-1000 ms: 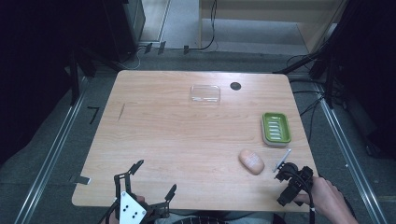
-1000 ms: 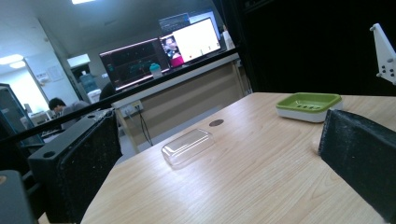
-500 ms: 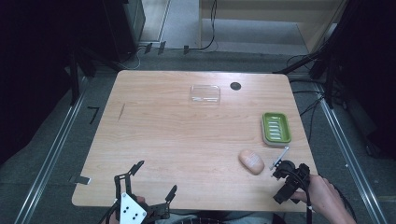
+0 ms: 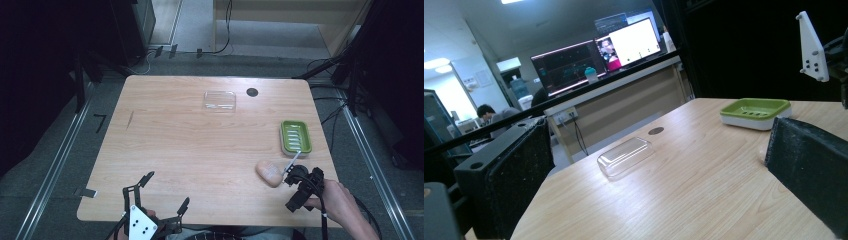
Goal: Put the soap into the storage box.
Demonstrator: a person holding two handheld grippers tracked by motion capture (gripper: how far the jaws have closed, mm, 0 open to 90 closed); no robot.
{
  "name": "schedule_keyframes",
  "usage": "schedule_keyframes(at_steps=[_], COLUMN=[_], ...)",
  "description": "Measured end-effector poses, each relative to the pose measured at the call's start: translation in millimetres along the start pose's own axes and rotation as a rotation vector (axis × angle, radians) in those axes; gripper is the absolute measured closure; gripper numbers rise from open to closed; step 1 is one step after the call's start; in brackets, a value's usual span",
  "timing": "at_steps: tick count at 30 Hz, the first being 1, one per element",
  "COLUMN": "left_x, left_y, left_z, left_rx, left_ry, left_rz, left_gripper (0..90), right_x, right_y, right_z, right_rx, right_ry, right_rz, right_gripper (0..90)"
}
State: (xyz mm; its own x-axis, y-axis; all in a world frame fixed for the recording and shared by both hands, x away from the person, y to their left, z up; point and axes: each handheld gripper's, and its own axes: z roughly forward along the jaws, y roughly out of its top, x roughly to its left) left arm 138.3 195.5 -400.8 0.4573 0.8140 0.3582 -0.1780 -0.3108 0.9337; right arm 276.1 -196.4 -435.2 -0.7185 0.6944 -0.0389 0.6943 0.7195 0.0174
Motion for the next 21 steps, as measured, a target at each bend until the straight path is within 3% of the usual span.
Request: schedule_keyframes(at_steps=[21], left_x=[0.5], left_y=[-0.4], left_z=[0.3], left_rx=[-0.003], left_ry=[-0.002], left_rz=[-0.004], left_gripper=[0.0], right_x=[3.5], right_y=[33.4], right_z=[-11.5], right_rx=[-0.017], right_ry=[0.003], right_rz=[-0.033], right_gripper=[0.0])
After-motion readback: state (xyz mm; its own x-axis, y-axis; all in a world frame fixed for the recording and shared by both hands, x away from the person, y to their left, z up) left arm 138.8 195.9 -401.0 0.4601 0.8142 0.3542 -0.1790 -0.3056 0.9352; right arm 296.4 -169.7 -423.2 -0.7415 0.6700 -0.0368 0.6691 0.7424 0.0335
